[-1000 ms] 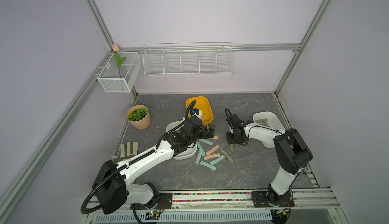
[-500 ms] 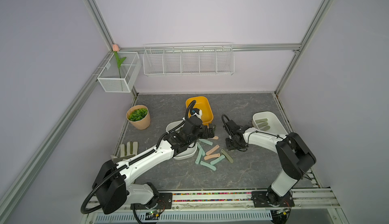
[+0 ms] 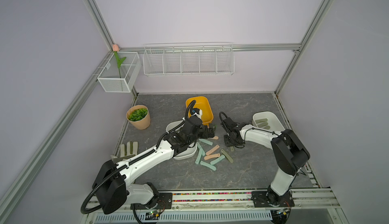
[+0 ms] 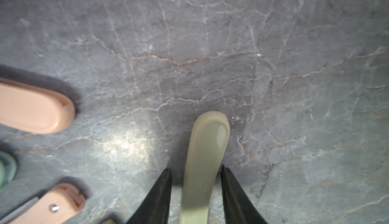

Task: Place the fruit knives into the storage box by color
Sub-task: Pick up the fruit knife from the center of the board.

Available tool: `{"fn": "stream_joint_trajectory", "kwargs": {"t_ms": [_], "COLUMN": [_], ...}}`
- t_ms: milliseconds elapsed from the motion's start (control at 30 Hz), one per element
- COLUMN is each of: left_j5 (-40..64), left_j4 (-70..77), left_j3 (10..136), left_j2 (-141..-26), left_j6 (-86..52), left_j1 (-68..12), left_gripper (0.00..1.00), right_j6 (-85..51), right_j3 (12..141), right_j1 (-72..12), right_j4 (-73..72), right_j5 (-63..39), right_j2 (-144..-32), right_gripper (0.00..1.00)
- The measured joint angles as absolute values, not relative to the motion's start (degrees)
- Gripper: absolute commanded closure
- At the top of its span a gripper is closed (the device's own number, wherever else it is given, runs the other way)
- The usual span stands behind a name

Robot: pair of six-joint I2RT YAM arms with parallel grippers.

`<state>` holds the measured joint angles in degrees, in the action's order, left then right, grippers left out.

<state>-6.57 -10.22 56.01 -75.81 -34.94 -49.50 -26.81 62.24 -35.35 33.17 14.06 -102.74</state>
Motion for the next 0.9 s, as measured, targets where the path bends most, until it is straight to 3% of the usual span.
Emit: {"fn": "stream_joint_trajectory", "kwargs": {"t_ms": [267, 567, 900], "left_j5": [-6.33, -5.72, -4.43], "left_j4": [-10.09, -9.32, -9.3], "left_j3": [56.01, 56.01, 56.21], "left_j2": [-75.75, -75.77, -75.75], "left_j6": [-34.94, -34.96, -35.53], "left_j1": [-49.5, -49.5, -49.5], "left_gripper": [0.01, 0.01, 0.01], "right_j6": [-27.29, -28.53, -31.0], "right_j3": [62.96, 62.98, 65.28], "right_j1": [-35.33, -33.78, -27.92], "right_j4": [32.77, 33.19, 33.93], "right_j5": [13.72, 11.44, 8.25], "right_j2": [-103.37, -102.0, -91.57], "right_gripper": [0.71, 0.72, 0.73]}}
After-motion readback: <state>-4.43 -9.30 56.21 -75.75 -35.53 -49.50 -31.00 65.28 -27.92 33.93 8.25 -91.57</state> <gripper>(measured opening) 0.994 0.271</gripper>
